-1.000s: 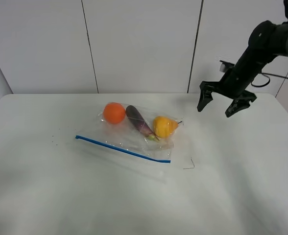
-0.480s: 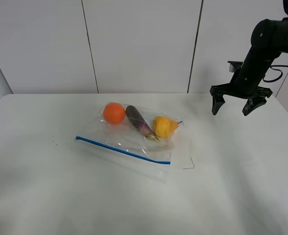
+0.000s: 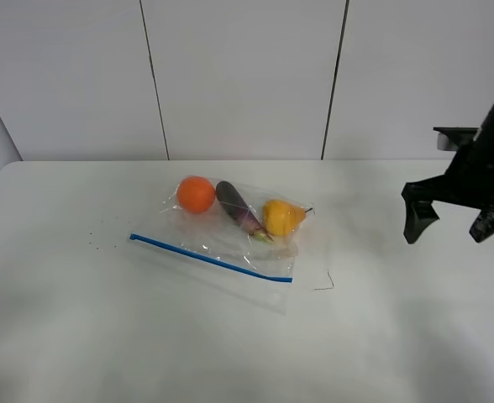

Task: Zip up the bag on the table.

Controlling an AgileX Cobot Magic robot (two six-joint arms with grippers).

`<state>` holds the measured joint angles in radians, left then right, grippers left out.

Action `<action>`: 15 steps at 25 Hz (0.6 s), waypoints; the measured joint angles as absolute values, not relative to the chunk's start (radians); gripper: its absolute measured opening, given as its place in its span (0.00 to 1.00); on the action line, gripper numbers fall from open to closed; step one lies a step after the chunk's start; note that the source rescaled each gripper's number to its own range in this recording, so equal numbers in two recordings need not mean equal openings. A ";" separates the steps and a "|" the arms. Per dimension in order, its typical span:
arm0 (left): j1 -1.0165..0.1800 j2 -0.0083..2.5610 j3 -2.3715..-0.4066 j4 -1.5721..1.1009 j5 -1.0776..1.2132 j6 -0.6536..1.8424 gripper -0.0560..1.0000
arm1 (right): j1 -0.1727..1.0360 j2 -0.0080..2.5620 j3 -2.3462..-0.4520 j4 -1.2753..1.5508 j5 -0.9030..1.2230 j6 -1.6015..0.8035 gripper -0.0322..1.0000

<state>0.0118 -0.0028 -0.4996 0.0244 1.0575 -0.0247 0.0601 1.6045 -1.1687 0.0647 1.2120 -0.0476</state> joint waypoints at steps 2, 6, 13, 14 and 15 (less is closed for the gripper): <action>0.012 -0.003 -0.500 0.024 1.057 -0.025 1.00 | 0.060 1.504 -1.065 0.065 1.212 -0.048 1.00; 0.012 -0.003 -0.500 0.024 1.057 -0.024 1.00 | 0.060 1.273 -0.858 0.065 1.182 -0.048 1.00; 0.012 -0.003 -0.500 0.024 1.057 -0.024 1.00 | 0.060 0.828 -0.604 0.068 1.029 -0.048 1.00; 0.012 -0.003 -0.500 0.024 1.057 -0.024 1.00 | 0.060 0.758 -0.581 0.068 1.022 -0.048 1.00; 0.012 -0.003 -0.500 0.024 1.057 -0.024 1.00 | 0.060 0.699 -0.564 0.068 1.018 -0.048 1.00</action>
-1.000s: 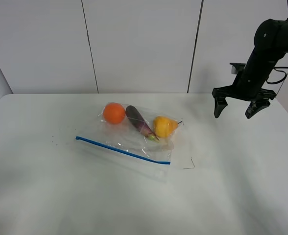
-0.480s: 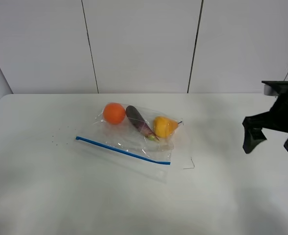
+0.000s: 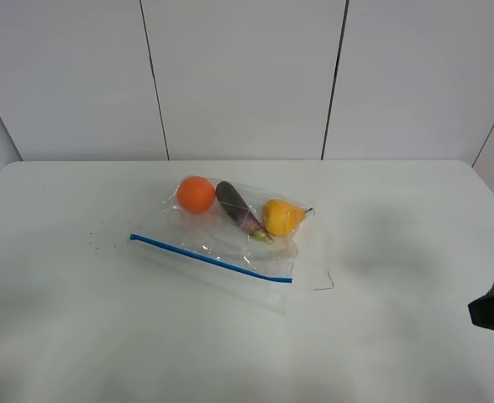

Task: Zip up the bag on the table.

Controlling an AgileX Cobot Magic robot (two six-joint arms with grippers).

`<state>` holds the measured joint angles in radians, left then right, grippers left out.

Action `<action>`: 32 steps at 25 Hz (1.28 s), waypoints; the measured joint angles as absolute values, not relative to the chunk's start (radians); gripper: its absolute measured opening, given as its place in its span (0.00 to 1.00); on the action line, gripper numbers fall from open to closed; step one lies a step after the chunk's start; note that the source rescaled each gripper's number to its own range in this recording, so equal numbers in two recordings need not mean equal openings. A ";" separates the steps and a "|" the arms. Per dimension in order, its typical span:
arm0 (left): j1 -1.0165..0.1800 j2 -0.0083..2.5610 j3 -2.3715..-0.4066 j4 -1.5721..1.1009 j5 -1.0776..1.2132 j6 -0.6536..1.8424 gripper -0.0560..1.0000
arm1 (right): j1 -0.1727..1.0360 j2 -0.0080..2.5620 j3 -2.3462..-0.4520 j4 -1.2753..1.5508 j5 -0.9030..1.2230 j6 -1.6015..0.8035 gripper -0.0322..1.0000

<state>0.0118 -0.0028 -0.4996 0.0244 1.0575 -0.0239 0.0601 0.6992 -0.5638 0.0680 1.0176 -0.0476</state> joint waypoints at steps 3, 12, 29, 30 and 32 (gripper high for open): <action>0.012 -0.003 -0.500 0.024 1.057 -0.024 1.00 | 0.060 0.500 -0.517 0.068 1.013 -0.048 1.00; 0.012 -0.003 -0.500 0.024 1.057 -0.024 1.00 | 0.060 0.207 -0.503 0.068 1.014 -0.044 1.00; 0.012 -0.003 -0.500 0.024 1.057 -0.024 1.00 | -0.007 0.092 -0.501 0.076 1.014 -0.044 1.00; 0.012 -0.003 -0.500 0.025 1.057 -0.024 1.00 | -0.007 0.068 -0.501 0.076 1.014 -0.044 1.00; 0.012 -0.003 -0.500 0.025 1.057 -0.024 1.00 | -0.007 0.017 -0.501 0.076 1.015 -0.044 1.00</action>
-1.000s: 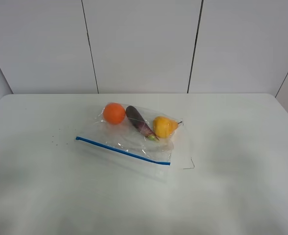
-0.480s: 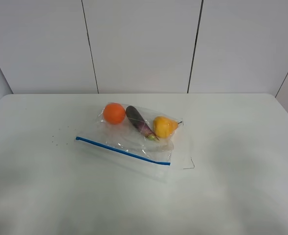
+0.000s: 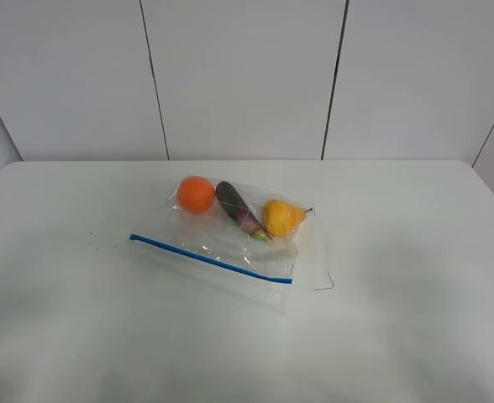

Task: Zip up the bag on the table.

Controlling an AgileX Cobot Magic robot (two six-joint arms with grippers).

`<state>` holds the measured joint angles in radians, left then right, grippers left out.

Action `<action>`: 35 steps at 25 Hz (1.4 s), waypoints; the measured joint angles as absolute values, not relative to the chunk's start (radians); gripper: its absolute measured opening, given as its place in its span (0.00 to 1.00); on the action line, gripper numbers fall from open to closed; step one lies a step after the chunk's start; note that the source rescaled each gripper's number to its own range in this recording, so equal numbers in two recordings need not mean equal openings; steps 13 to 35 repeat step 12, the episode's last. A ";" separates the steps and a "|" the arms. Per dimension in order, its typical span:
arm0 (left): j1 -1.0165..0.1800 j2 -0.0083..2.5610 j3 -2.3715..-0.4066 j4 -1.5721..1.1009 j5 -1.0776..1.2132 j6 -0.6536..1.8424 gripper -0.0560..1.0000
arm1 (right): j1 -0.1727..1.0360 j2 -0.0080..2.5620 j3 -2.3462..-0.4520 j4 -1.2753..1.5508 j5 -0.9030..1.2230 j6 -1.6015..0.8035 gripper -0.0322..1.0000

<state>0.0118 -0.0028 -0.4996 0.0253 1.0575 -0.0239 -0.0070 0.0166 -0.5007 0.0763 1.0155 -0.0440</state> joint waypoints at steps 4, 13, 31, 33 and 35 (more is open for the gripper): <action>0.012 -0.003 -0.500 0.025 1.057 -0.024 1.00 | -0.007 -0.004 -0.501 0.081 1.015 -0.044 1.00; 0.012 -0.003 -0.500 0.027 1.057 -0.024 1.00 | -0.007 -0.004 -0.501 0.090 1.015 -0.044 1.00; 0.012 -0.003 -0.500 0.027 1.057 -0.024 1.00 | -0.007 -0.004 -0.501 0.090 1.015 -0.044 1.00; 0.012 -0.003 -0.500 0.027 1.057 -0.024 1.00 | -0.007 -0.004 -0.501 0.090 1.015 -0.044 1.00; 0.012 -0.003 -0.500 0.027 1.057 -0.024 1.00 | -0.007 -0.004 -0.501 0.090 1.015 -0.044 1.00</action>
